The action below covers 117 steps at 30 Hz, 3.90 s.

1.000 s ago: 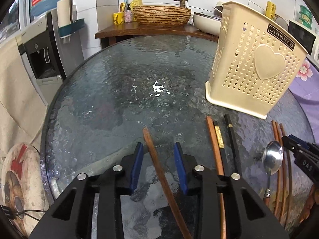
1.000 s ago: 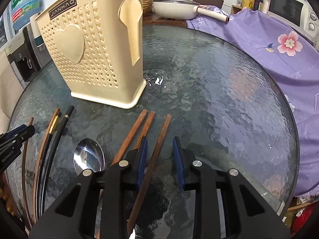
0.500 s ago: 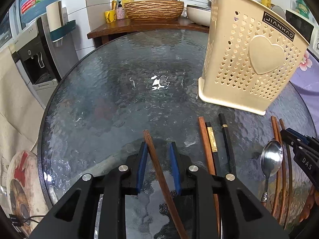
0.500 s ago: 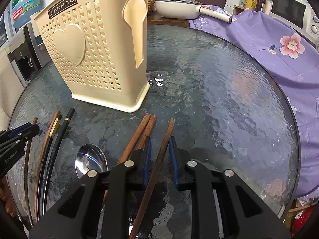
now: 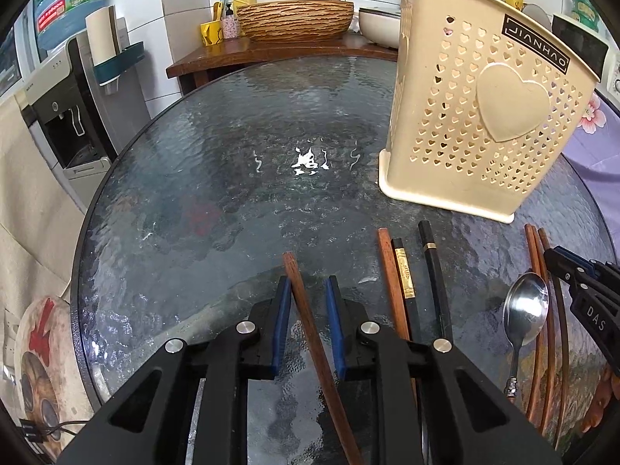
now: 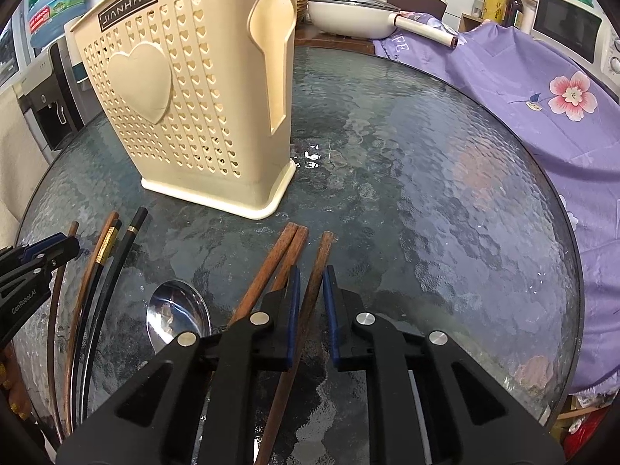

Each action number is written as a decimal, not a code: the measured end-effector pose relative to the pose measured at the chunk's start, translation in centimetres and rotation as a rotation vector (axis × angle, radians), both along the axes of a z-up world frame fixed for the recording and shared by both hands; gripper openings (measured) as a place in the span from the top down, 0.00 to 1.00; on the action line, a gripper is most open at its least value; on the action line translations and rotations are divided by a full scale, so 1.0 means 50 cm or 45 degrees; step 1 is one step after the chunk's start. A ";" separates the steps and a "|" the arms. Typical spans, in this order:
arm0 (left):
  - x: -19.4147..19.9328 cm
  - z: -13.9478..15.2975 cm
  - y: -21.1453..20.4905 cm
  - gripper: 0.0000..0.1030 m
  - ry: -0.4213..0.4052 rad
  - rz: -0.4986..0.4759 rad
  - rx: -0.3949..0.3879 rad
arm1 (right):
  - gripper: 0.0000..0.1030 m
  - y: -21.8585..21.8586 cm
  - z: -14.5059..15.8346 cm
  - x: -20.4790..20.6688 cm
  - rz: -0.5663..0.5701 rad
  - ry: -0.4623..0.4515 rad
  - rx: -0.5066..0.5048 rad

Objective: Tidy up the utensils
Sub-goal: 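Grasp a wooden chopstick with the left tool while the right tool grasps another, then lift both chopsticks and carry them over the cream utensil holder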

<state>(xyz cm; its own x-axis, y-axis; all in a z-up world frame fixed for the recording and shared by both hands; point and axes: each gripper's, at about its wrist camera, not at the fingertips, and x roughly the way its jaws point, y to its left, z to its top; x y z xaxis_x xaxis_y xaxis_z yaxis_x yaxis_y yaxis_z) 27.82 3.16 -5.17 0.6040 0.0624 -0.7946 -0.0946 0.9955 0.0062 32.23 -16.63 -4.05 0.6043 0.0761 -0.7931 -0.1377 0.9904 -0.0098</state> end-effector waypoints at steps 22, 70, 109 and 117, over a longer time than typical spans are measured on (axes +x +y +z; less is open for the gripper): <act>0.026 0.003 0.010 0.93 0.006 -0.008 -0.055 | 0.92 -0.016 0.006 0.008 0.010 -0.015 0.064; -0.142 0.311 -0.002 0.94 -0.560 -0.299 -0.222 | 0.93 -0.105 0.332 -0.197 0.262 -0.600 0.366; 0.044 0.607 -0.037 0.94 -0.821 -0.277 -0.238 | 0.93 -0.022 0.668 -0.022 0.334 -0.860 0.381; 0.115 0.489 -0.036 0.94 -0.688 -0.215 -0.251 | 0.93 -0.018 0.530 0.050 0.268 -0.707 0.371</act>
<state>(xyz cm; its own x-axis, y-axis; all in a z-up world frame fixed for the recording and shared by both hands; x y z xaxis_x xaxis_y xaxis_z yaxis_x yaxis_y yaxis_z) 33.55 1.37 19.30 0.9144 -0.1870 -0.3589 0.1268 0.9746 -0.1847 34.76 -17.53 22.44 0.8664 0.4016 -0.2968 -0.3802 0.9158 0.1292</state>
